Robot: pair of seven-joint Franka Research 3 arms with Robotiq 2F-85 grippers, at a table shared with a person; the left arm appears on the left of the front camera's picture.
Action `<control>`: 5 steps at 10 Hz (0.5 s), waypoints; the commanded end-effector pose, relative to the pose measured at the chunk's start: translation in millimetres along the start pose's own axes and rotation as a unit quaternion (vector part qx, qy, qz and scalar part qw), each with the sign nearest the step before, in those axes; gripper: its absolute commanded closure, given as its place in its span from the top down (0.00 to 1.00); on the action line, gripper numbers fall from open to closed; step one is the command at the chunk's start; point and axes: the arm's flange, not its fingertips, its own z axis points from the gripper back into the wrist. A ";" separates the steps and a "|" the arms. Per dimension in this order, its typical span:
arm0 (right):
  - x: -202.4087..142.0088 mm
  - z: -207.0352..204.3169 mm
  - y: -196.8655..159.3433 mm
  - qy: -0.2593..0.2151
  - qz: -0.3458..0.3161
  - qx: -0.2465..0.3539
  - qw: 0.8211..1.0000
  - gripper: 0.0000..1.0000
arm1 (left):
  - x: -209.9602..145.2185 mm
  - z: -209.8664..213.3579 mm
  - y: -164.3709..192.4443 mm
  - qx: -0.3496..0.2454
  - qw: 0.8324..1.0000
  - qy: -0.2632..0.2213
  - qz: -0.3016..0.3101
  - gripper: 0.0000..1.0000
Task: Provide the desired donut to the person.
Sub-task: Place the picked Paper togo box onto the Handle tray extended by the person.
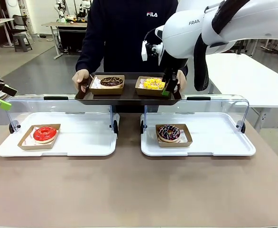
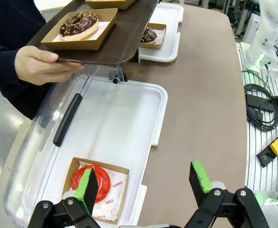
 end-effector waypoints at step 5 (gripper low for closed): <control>-4.8 23.5 -4.0 -0.040 -0.032 0.067 0.996 1.00 | 1.3 -0.8 1.4 0.000 1.000 -0.008 -0.001 1.00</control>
